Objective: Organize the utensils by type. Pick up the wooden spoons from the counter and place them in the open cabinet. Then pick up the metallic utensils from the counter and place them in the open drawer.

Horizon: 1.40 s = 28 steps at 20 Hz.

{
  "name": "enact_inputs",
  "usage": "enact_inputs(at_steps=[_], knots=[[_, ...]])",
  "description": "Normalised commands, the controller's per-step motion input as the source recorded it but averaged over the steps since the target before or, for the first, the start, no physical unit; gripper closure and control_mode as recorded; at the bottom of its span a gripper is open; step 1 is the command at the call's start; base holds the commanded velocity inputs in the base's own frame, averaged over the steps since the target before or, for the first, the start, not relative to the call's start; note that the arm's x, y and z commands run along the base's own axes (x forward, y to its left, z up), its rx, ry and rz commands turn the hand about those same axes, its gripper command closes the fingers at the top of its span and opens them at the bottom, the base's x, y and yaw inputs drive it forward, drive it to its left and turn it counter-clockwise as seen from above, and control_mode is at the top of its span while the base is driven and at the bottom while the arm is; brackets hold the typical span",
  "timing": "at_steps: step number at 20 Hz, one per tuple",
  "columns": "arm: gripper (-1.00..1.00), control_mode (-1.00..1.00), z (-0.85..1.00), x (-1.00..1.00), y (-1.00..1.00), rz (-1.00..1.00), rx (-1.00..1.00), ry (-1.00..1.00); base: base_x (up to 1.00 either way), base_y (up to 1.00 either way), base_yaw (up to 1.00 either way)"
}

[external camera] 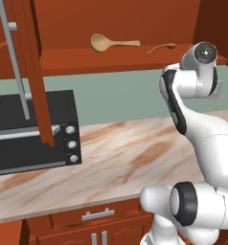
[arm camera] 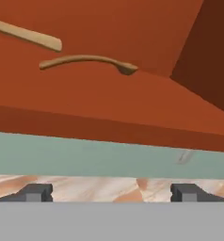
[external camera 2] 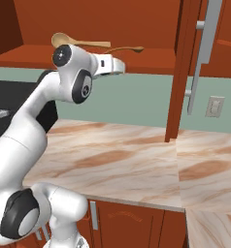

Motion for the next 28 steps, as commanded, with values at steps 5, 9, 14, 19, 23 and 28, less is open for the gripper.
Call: enact_inputs(at_steps=[5,9,14,19,23,28], knots=[[-1.0,-1.0,-0.19,-0.66,0.18,-0.24,0.2,0.26,0.0,0.0,0.0],[-1.0,-1.0,-0.23,-0.48,0.17,-0.23,0.2,0.15,0.0,0.0,0.0],[-1.0,-1.0,-0.26,-0.38,0.17,-0.19,0.17,0.22,0.0,0.0,0.0],[-1.0,-1.0,-0.3,-0.32,0.24,-0.12,0.11,0.31,0.0,0.0,0.0],[-1.0,-1.0,-0.47,-0.35,0.28,0.0,0.09,0.09,0.0,0.0,0.0],[-1.0,-1.0,-0.58,-0.3,0.18,0.14,0.05,-0.01,0.0,0.0,0.0]])
